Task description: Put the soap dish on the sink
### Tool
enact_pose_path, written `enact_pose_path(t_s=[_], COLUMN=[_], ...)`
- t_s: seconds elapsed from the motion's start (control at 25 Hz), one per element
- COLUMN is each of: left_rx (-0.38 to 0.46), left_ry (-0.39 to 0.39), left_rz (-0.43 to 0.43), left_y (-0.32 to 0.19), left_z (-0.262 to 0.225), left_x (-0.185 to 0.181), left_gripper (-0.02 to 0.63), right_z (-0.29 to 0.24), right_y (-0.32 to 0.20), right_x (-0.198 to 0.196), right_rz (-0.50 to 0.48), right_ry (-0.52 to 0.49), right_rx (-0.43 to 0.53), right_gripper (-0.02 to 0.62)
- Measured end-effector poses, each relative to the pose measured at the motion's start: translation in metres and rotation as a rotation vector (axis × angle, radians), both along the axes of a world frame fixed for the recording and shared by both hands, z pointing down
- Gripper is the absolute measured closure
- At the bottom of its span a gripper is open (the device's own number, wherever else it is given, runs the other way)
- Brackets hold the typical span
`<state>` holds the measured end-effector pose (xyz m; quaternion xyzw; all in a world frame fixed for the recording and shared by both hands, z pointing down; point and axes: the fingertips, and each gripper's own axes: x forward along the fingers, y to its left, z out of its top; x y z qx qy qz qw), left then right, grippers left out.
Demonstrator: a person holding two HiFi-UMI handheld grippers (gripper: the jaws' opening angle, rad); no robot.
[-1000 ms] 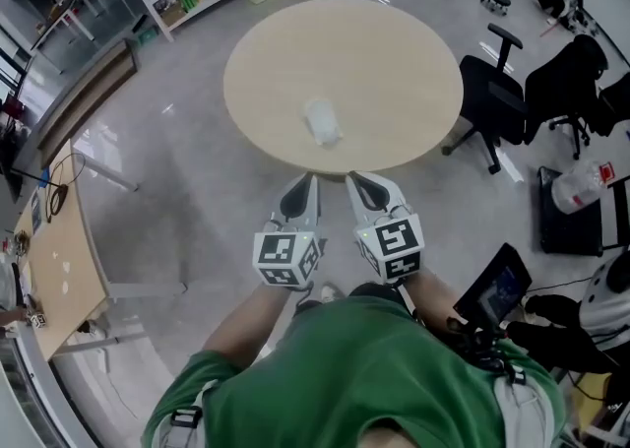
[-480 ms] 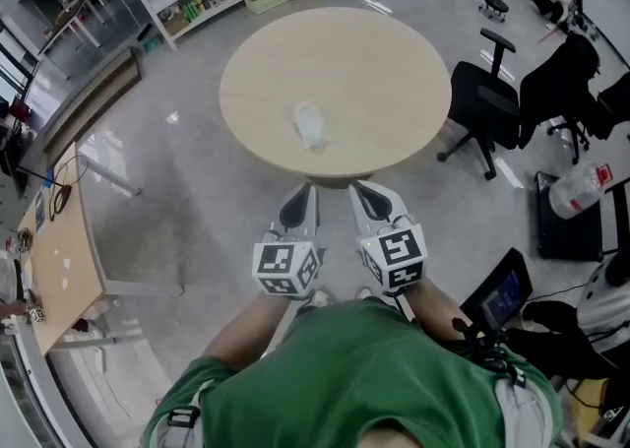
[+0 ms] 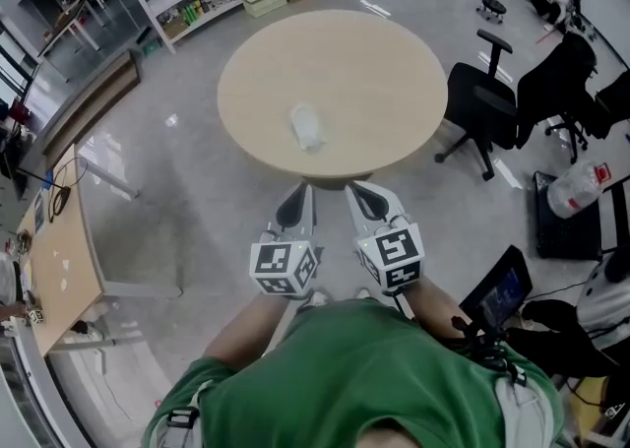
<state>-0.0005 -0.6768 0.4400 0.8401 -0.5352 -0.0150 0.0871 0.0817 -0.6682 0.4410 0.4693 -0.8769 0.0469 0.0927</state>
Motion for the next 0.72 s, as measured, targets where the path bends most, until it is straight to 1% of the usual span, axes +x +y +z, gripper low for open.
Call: enact_pose_path(t_s=[0.32,0.72], left_rx=[-0.011,-0.019], left_ry=[-0.001,-0.015], left_rz=[0.003,0.007], left_y=[0.000,-0.003], left_z=[0.000,0.003], left_x=[-0.001,0.009], left_gripper=[0.600,0.600], right_z=[0.000,0.002], right_y=[0.001,-0.004], right_x=[0.001,0.007], right_rz=[0.004,-0.010], right_ry=[0.009,0.010], right_rx=[-0.006,-0.008], right_gripper=[0.592,0.594])
